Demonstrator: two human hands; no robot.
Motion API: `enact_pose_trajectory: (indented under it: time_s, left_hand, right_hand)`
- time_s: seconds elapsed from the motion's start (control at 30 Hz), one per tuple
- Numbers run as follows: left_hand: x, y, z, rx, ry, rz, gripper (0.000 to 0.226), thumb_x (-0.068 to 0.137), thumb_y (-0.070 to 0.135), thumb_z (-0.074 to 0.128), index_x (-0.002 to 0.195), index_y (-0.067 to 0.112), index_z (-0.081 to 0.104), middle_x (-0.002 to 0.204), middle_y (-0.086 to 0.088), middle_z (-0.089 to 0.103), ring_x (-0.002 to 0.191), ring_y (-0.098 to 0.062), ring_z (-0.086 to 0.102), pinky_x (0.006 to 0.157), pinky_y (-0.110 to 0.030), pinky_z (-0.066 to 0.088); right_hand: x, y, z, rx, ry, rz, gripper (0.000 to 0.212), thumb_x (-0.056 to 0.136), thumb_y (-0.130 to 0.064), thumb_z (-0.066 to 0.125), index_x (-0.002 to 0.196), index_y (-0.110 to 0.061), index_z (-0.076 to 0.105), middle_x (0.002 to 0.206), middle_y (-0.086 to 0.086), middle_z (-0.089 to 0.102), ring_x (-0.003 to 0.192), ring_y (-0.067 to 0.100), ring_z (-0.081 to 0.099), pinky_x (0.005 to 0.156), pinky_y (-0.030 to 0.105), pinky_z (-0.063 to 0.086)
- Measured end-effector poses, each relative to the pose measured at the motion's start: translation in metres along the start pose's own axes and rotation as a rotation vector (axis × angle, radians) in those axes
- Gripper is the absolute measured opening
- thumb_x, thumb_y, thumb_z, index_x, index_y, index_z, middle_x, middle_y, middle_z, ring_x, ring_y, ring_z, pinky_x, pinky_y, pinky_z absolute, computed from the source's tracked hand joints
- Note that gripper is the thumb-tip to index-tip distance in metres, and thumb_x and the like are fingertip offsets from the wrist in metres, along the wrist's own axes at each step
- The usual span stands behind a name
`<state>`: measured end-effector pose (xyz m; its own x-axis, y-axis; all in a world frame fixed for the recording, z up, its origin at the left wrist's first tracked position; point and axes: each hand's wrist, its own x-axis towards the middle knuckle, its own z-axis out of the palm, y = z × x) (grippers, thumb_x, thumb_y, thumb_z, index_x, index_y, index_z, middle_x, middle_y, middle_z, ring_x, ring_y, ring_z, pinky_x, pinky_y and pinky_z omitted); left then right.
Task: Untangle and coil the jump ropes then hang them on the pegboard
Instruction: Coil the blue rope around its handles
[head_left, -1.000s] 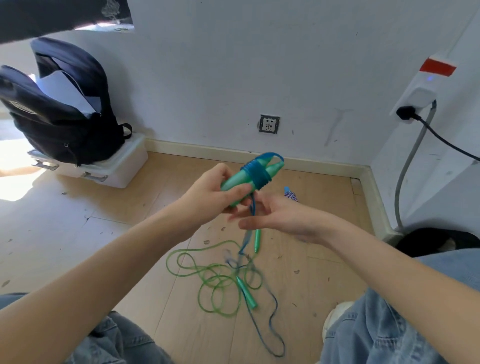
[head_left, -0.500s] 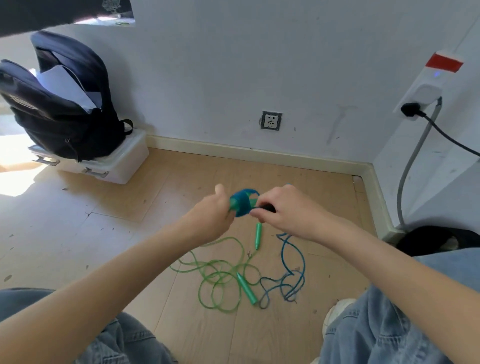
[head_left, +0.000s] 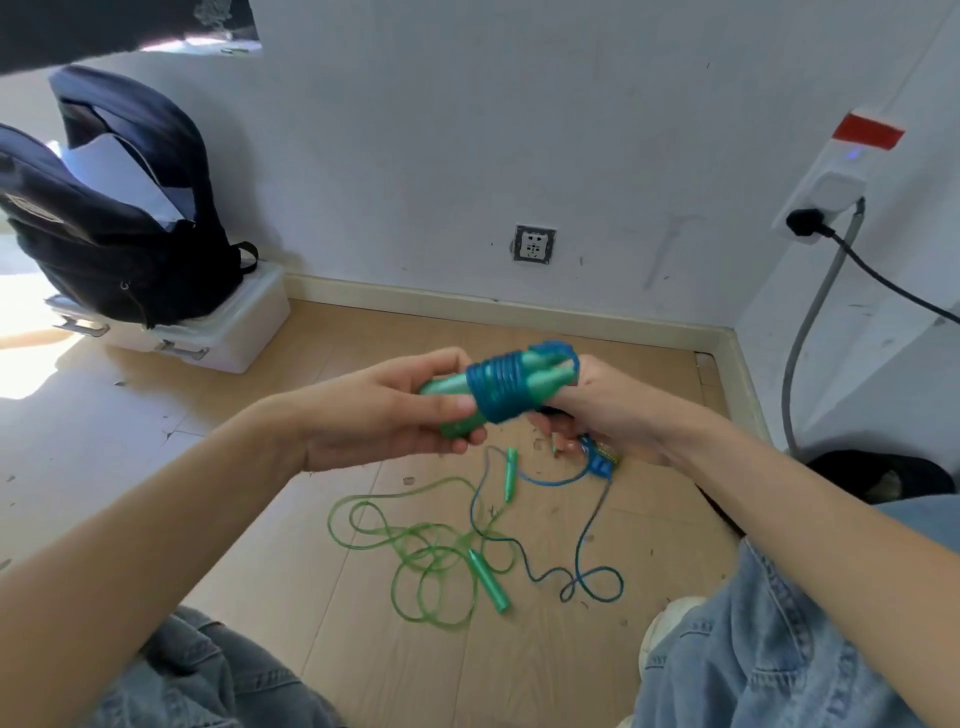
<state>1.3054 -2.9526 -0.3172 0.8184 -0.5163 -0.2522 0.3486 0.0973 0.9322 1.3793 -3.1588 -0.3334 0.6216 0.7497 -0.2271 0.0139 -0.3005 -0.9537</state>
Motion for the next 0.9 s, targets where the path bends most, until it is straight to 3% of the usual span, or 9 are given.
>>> enact_pose_trajectory:
  time_s: [0.17, 0.23, 0.3, 0.43, 0.53, 0.63, 0.7, 0.8, 0.9]
  left_hand:
    - [0.017, -0.007, -0.008, -0.212, 0.479, 0.092, 0.028, 0.089, 0.011, 0.053, 0.113, -0.003, 0.05, 0.093, -0.012, 0.062, 0.068, -0.012, 0.064, 0.061, -0.018, 0.053]
    - [0.022, -0.014, -0.015, 0.057, 0.74, 0.007, 0.025, 0.094, 0.012, 0.05, 0.114, -0.003, 0.048, 0.089, -0.011, 0.062, 0.066, -0.011, 0.063, 0.057, -0.019, 0.054]
    - [0.023, -0.027, -0.02, 0.551, 0.894, -0.141, 0.024, 0.094, 0.016, 0.049, 0.11, -0.001, 0.044, 0.085, -0.009, 0.063, 0.068, -0.015, 0.06, 0.059, -0.024, 0.052]
    - [0.029, -0.046, -0.001, 1.146, 0.698, -0.301, 0.016, 0.096, 0.014, 0.043, 0.1, 0.003, 0.032, 0.084, -0.009, 0.052, 0.067, -0.019, 0.051, 0.05, -0.02, 0.037]
    - [0.033, -0.054, 0.019, 1.276, 0.362, -0.387, 0.011, 0.096, 0.009, 0.039, 0.096, 0.005, 0.028, 0.082, -0.008, 0.047, 0.061, -0.015, 0.043, 0.048, -0.021, 0.029]
    - [0.029, -0.051, 0.037, 1.313, 0.017, -0.411, 0.013, 0.096, 0.012, 0.04, 0.094, 0.007, 0.028, 0.092, -0.016, 0.054, 0.069, -0.022, 0.045, 0.059, -0.03, 0.035]
    - [0.023, -0.038, 0.042, 1.137, -0.113, -0.354, 0.011, 0.095, 0.009, 0.044, 0.092, 0.012, 0.033, 0.093, -0.01, 0.057, 0.074, -0.018, 0.051, 0.066, -0.029, 0.042]
    - [0.007, -0.013, 0.032, 0.652, -0.21, -0.225, 0.011, 0.093, 0.003, 0.048, 0.095, 0.013, 0.044, 0.087, 0.002, 0.057, 0.077, -0.003, 0.058, 0.07, -0.017, 0.048]
    - [-0.001, -0.001, 0.013, 0.111, -0.109, -0.079, 0.027, 0.086, 0.008, 0.053, 0.111, 0.001, 0.045, 0.09, -0.006, 0.064, 0.083, -0.013, 0.062, 0.074, -0.02, 0.051]
  right_hand:
    - [-0.002, 0.005, 0.011, -0.111, -0.029, 0.043, 0.048, 0.096, -0.039, 0.042, 0.055, -0.016, 0.048, 0.047, -0.008, 0.045, 0.044, 0.008, 0.038, 0.05, 0.016, 0.038]
    - [-0.003, 0.006, 0.014, -0.205, -0.062, 0.065, 0.046, 0.094, -0.038, 0.047, 0.053, -0.018, 0.046, 0.049, -0.008, 0.044, 0.047, 0.01, 0.037, 0.051, 0.018, 0.038]
    - [-0.003, 0.004, 0.016, -0.281, -0.069, 0.077, 0.046, 0.092, -0.035, 0.054, 0.048, -0.023, 0.045, 0.049, -0.008, 0.043, 0.047, 0.011, 0.037, 0.05, 0.02, 0.035]
    - [-0.002, -0.002, 0.018, -0.364, -0.081, 0.05, 0.043, 0.091, -0.031, 0.056, 0.051, -0.021, 0.046, 0.048, -0.009, 0.041, 0.044, 0.008, 0.032, 0.044, 0.017, 0.03]
    - [0.003, -0.002, 0.013, -0.468, 0.005, -0.03, 0.043, 0.091, -0.033, 0.055, 0.05, -0.02, 0.047, 0.052, 0.0, 0.041, 0.049, 0.012, 0.033, 0.05, 0.025, 0.03]
    - [0.008, 0.003, 0.005, -0.614, 0.081, -0.045, 0.041, 0.087, -0.035, 0.06, 0.05, -0.019, 0.053, 0.051, 0.003, 0.048, 0.048, 0.014, 0.041, 0.053, 0.03, 0.036]
    - [0.009, 0.008, 0.0, -0.661, 0.092, 0.005, 0.038, 0.082, -0.039, 0.066, 0.053, -0.015, 0.059, 0.055, 0.01, 0.057, 0.049, 0.015, 0.046, 0.054, 0.033, 0.044]
    - [0.009, 0.012, -0.007, -0.618, 0.098, 0.044, 0.041, 0.076, -0.043, 0.069, 0.053, -0.01, 0.059, 0.05, 0.008, 0.047, 0.044, 0.011, 0.036, 0.046, 0.026, 0.034]
    - [0.009, 0.013, -0.01, -0.464, 0.106, 0.005, 0.035, 0.082, -0.022, 0.064, 0.054, -0.005, 0.054, 0.055, 0.007, 0.043, 0.052, 0.016, 0.036, 0.053, 0.029, 0.031]
